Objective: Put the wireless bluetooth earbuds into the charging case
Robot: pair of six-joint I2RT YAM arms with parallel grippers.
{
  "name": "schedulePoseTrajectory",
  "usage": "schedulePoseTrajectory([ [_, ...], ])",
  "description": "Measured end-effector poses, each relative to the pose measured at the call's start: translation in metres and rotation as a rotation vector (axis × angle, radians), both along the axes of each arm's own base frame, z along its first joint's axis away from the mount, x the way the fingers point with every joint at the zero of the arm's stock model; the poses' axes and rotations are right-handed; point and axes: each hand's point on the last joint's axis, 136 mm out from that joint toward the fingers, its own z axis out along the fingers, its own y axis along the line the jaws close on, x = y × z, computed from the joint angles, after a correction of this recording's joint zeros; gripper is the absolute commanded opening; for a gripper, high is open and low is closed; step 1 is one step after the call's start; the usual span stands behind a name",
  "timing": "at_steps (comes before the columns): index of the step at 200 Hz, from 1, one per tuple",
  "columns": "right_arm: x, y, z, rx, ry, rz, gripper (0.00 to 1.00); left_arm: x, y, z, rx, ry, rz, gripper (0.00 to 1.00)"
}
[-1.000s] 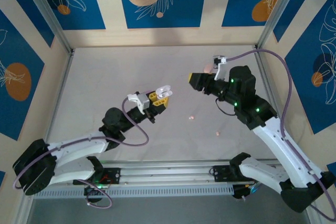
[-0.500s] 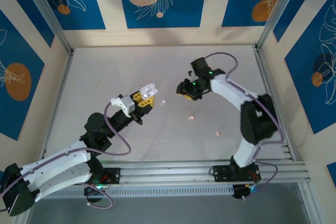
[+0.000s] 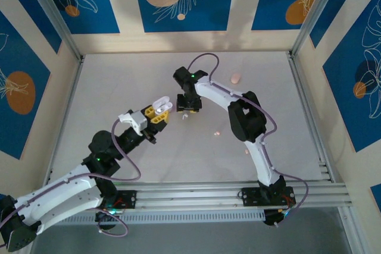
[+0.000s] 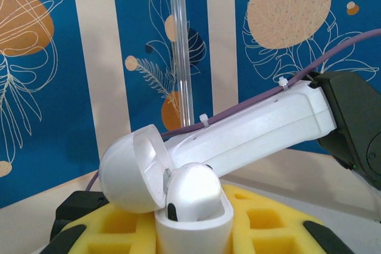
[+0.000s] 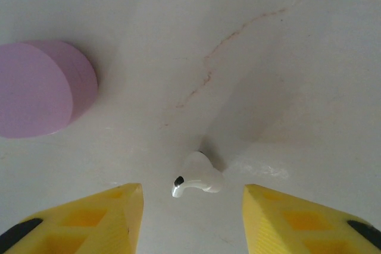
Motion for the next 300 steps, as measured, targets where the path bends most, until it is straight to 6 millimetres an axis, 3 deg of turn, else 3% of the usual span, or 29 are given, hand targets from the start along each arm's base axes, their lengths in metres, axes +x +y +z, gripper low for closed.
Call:
schedulePoseTrajectory([
  [46,-0.003,0.004,-0.007,-0.086,0.000,0.028,0.49,0.000,0.001,0.000,0.001,0.004,0.005,0.20],
  [93,-0.006,0.001,-0.028,-0.158,0.032,0.052,0.46,-0.001,0.003,0.001,-0.004,-0.001,0.005,0.20],
  [145,-0.007,-0.002,-0.026,-0.185,0.025,0.069,0.38,-0.001,0.003,0.002,-0.004,-0.001,0.005,0.21],
  [220,-0.026,-0.030,-0.021,-0.213,0.040,0.070,0.31,0.005,-0.004,-0.009,0.022,0.024,0.003,0.21],
  [256,-0.020,-0.041,-0.015,-0.189,0.020,0.064,0.30,0.008,-0.008,-0.015,0.037,0.039,0.003,0.21],
  [300,-0.015,-0.053,-0.024,-0.181,0.035,0.062,0.32,0.009,-0.010,-0.017,0.040,0.048,0.001,0.22],
])
